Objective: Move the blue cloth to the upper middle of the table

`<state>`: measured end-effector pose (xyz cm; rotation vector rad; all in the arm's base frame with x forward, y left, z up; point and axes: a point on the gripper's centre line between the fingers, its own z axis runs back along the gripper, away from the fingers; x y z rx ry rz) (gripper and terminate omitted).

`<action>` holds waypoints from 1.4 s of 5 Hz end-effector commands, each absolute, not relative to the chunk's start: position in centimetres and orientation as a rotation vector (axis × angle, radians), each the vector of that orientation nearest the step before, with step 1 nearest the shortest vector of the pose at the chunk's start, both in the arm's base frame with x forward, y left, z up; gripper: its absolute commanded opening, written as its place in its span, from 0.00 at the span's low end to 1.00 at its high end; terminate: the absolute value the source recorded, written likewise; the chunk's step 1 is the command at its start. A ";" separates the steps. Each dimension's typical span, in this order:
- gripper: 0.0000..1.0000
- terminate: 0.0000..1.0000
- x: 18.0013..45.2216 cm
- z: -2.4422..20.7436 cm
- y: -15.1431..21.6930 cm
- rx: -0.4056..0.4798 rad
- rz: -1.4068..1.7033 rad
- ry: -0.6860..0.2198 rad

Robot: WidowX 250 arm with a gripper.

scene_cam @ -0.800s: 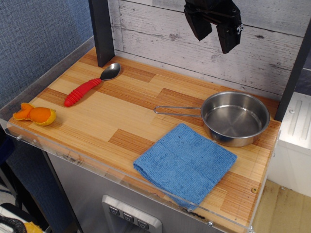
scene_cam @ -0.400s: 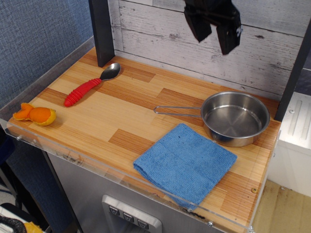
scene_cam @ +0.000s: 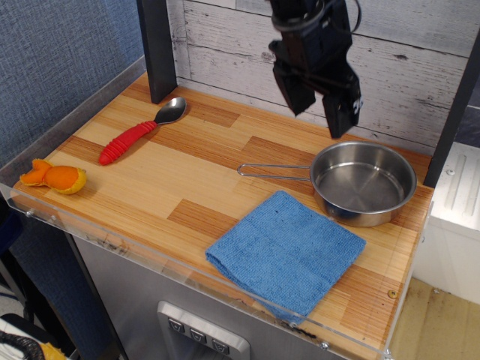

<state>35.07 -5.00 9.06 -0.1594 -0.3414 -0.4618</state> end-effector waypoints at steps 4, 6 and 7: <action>1.00 0.00 27.2 3.5 -7.6 -0.085 -0.690 -0.278; 1.00 0.00 27.9 0.8 -7.8 -0.063 -0.696 -0.235; 1.00 0.00 27.8 0.5 -7.1 -0.067 -0.684 -0.219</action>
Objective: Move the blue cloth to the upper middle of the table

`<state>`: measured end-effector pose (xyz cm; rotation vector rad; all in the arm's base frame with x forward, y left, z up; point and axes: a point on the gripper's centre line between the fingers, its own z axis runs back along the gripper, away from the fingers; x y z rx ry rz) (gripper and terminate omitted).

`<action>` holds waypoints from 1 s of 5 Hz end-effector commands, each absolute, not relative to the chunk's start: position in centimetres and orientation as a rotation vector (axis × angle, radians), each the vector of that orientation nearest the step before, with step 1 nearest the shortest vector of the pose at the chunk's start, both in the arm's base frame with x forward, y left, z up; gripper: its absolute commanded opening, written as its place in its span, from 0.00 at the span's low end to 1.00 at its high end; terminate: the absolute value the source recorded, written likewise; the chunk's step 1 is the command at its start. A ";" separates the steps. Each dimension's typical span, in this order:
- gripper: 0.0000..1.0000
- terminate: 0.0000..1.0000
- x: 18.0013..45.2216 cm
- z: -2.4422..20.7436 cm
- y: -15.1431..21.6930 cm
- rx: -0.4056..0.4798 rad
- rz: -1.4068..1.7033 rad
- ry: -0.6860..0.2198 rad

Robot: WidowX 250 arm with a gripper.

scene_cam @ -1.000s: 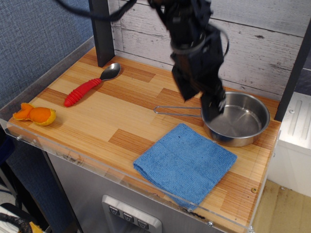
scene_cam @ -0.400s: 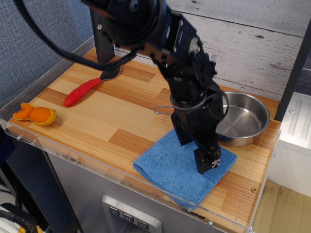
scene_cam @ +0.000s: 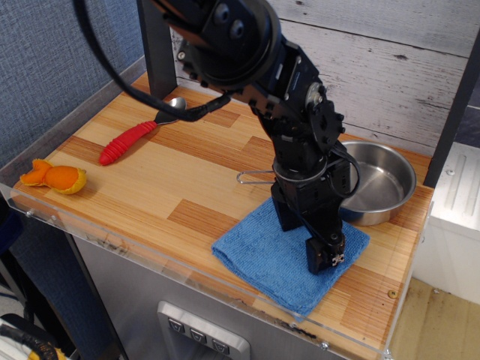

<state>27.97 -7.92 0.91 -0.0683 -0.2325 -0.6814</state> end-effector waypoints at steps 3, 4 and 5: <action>1.00 0.00 25.3 1.8 -3.3 -0.044 -0.606 -0.208; 1.00 0.00 25.4 1.8 -2.2 -0.031 -0.575 -0.206; 1.00 0.00 26.4 1.8 -1.2 -0.025 -0.532 -0.212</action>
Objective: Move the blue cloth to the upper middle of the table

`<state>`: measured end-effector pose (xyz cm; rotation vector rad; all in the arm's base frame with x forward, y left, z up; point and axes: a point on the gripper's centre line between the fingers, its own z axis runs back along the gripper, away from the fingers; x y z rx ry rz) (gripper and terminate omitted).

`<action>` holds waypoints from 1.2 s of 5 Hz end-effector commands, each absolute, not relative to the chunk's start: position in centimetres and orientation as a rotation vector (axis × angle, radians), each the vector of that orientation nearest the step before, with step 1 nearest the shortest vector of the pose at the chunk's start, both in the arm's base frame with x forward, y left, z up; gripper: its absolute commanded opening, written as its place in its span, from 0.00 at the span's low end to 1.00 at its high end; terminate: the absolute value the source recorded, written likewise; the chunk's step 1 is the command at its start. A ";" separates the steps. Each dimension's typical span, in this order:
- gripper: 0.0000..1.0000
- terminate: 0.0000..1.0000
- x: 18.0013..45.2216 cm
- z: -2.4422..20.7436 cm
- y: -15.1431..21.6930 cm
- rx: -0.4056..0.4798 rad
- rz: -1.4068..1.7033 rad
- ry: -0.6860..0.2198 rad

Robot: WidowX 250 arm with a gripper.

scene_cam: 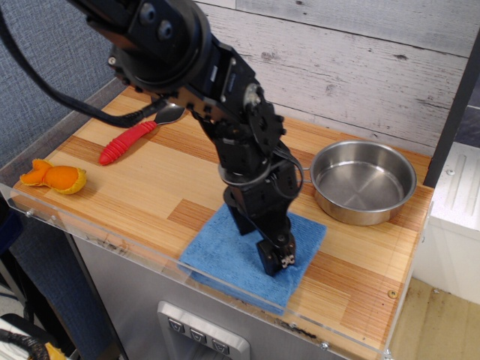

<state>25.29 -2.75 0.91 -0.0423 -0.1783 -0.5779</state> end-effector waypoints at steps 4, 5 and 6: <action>1.00 0.00 30.9 1.6 2.3 0.008 -0.391 -0.216; 1.00 0.00 32.2 1.6 2.8 0.016 -0.372 -0.222; 1.00 0.00 33.2 1.9 3.4 0.021 -0.353 -0.230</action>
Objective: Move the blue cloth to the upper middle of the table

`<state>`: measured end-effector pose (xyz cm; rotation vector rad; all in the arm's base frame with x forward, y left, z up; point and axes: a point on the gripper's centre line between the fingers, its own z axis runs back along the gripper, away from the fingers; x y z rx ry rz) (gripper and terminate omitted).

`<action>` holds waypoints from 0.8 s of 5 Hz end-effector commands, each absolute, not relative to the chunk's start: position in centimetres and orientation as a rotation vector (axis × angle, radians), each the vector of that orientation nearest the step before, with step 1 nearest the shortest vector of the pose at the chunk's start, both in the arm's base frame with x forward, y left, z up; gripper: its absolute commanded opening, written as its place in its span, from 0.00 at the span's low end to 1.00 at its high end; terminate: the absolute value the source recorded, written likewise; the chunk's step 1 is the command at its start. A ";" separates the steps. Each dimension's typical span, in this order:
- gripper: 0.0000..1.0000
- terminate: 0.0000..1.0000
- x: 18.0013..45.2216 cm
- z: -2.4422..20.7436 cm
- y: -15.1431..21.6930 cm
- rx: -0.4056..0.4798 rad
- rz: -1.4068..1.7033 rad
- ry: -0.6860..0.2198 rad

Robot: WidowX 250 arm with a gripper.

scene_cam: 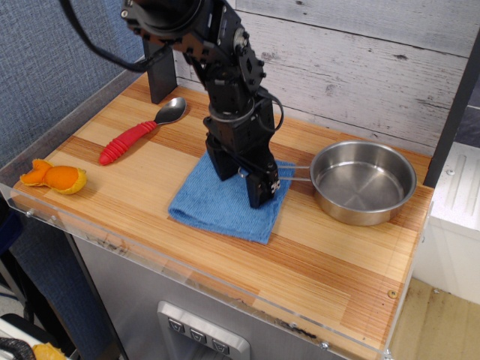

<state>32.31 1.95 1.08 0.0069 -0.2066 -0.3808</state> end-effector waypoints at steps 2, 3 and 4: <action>1.00 0.00 36.1 2.7 5.6 0.026 -0.288 -0.255; 1.00 0.00 37.4 2.9 6.3 0.018 -0.268 -0.268; 1.00 0.00 38.7 3.1 6.1 0.011 -0.273 -0.284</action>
